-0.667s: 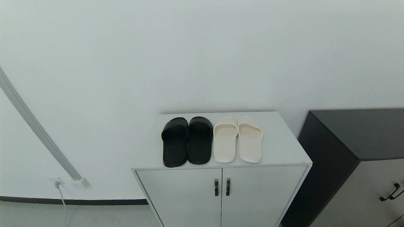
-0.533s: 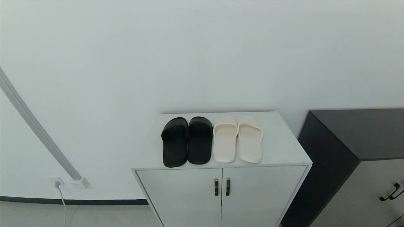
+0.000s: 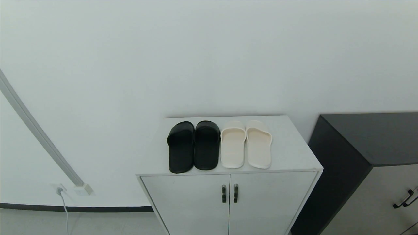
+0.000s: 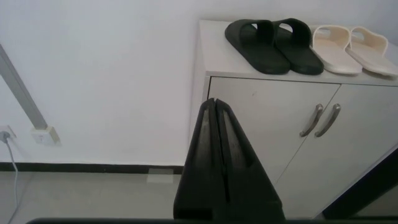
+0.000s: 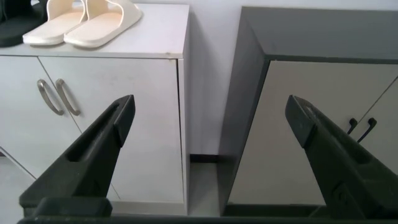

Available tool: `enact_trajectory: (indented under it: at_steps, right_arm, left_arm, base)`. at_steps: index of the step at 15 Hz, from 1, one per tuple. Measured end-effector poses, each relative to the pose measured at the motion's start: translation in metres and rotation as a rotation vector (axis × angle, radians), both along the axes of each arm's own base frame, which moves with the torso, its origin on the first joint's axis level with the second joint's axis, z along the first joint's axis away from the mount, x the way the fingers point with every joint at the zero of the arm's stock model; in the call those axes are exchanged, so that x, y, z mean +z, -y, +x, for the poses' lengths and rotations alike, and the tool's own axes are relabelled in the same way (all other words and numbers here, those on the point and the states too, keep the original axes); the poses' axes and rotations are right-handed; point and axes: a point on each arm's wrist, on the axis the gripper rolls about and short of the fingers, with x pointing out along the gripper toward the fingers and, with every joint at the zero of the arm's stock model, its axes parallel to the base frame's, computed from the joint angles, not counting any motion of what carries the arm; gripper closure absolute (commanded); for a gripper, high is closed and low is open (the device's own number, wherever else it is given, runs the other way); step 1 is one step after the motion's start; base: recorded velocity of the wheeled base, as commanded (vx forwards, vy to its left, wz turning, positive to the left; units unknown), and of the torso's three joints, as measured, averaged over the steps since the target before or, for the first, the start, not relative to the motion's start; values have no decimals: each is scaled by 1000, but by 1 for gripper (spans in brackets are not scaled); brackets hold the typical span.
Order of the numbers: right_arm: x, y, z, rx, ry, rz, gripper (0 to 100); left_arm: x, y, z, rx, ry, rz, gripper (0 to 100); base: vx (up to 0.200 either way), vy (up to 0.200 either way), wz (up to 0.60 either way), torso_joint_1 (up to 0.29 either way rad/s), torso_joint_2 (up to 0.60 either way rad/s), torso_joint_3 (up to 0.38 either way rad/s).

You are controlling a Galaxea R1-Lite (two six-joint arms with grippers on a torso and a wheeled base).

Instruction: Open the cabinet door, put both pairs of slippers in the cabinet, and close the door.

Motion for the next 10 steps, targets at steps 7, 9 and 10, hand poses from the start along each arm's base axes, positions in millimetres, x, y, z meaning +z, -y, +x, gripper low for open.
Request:
enact_trajectory:
  at_steps: [7,9,10]
  right_arm:
    - [45,-1,-15,23,81,64,0]
    - [85,-2,-21,90,71,83,0]
    - [99,-3,-12,119,27,91,0]
  left_arm:
    - [0,0,0,-2,1,-1,100]
    - [0,0,0,-1,1,-1,100]
    - [0,0,0,-2,1,0,100]
  base:
    - [0,0,0,0,0,0]
    - [0,0,0,0,0,0]
    - [0,0,0,0,0,0]
